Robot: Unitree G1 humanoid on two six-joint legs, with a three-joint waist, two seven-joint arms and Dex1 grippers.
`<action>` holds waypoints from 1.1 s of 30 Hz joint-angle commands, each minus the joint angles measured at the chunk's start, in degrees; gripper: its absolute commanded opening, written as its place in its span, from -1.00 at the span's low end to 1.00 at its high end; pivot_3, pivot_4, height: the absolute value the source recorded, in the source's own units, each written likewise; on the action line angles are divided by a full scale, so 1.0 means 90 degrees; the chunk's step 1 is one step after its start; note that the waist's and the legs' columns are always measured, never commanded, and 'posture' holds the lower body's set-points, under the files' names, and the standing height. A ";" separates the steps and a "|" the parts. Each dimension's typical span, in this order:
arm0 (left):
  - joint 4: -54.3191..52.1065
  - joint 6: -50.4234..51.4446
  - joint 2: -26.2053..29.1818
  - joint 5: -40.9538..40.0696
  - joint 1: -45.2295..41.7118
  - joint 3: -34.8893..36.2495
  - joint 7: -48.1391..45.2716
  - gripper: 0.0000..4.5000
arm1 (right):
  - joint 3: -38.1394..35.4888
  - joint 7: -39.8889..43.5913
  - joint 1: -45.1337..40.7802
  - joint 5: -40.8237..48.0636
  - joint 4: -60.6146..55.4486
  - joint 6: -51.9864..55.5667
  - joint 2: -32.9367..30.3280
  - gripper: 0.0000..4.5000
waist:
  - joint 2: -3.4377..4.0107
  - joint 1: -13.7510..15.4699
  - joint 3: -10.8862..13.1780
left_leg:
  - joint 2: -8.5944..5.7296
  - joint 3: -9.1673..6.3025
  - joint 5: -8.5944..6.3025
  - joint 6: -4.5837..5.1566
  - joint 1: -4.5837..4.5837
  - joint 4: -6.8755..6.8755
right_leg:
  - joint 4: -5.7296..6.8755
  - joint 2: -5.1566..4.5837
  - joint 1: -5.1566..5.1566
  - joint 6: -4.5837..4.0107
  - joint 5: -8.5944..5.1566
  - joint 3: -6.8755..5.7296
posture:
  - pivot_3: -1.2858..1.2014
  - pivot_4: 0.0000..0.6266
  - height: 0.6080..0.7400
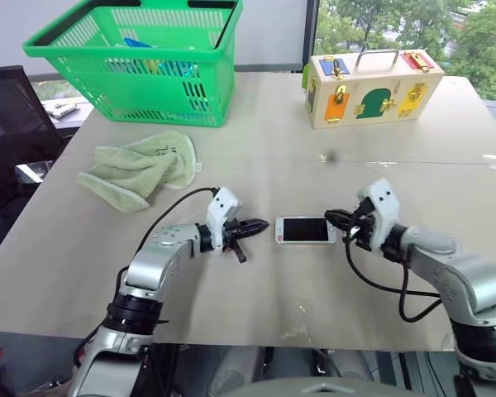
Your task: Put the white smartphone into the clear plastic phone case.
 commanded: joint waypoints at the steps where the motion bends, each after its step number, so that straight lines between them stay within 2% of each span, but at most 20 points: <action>1: -0.0220 -0.0044 0.0028 0.0042 -0.0064 -0.0107 -0.0055 -0.98 | -0.0028 -0.0057 0.0080 -0.0082 -0.0544 0.0318 -0.0530 -1.00 | 0.0000 -0.0001 0.0002 | 0.0000 0.0000 0.0000 0.0000 -0.0002 0.0000 | 0.0000 0.0000 -0.0002 0.0000 0.0000 0.0000 | 0.03 -0.52 1.00; 4: -0.0173 -0.0088 0.0041 0.0104 -0.0102 -0.0194 -0.0096 -0.98 | 0.0290 -0.0056 0.0139 -0.0250 -0.0639 0.0374 -0.0956 -1.00 | -0.0002 -0.0001 0.0004 | 0.0000 0.0001 0.0001 0.0000 -0.0013 0.0001 | 0.0000 -0.0001 -0.0011 0.0000 0.0000 -0.0001 | 0.03 -0.52 1.00; 8: -0.0105 -0.0124 0.0020 0.0155 -0.0172 -0.0265 -0.0115 -0.98 | 0.0795 -0.0084 0.0070 -0.0511 -0.0562 0.0300 -0.1163 -1.00 | -0.0004 -0.0003 0.0006 | 0.0000 0.0001 0.0001 0.0001 -0.0014 0.0002 | 0.0000 -0.0001 -0.0011 0.0000 0.0000 -0.0002 | 0.03 -0.52 1.00; 15: -0.0167 -0.0125 -0.0041 0.0251 -0.0156 -0.0369 -0.0128 -0.98 | 0.1467 0.0137 -0.0335 -0.0482 -0.0463 0.0221 -0.0776 -1.00 | -0.0005 -0.0013 0.0006 | 0.0000 0.0001 0.0002 0.0002 -0.0018 0.0013 | 0.0001 -0.0001 -0.0011 0.0001 0.0001 -0.0003 | 0.03 -0.52 1.00; 22: -0.0165 -0.0134 -0.0042 0.0287 -0.0133 -0.0347 -0.0159 -0.98 | 0.1597 0.0356 -0.0441 -0.0610 -0.0406 0.0039 -0.0794 -1.00 | -0.0005 -0.0027 0.0006 | 0.0002 0.0000 0.0002 0.0001 -0.0015 0.0019 | 0.0009 0.0004 -0.0011 0.0001 0.0002 -0.0002 | 0.03 -0.52 1.00; 28: -0.0029 -0.0331 -0.0002 0.0221 -0.0161 -0.0018 -0.0109 -0.98 | 0.1081 0.0413 -0.0230 -0.0689 -0.0317 -0.0004 -0.1067 -1.00 | -0.0005 -0.0014 0.0006 | 0.0002 0.0001 0.0004 0.0002 -0.0015 0.0020 | 0.0011 0.0004 -0.0011 0.0000 0.0003 -0.0002 | 0.03 -0.52 1.00; 33: -0.0386 -0.0229 -0.0026 -0.0371 -0.0204 0.0314 -0.0406 -0.98 | -0.0322 0.0401 -0.0202 0.0145 -0.0317 0.0384 -0.0600 -1.00 | -0.0007 -0.0002 0.0008 | 0.0001 0.0000 0.0006 0.0005 -0.0021 0.0026 | 0.0011 0.0004 -0.0011 -0.0001 0.0003 -0.0002 | 0.03 -0.52 1.00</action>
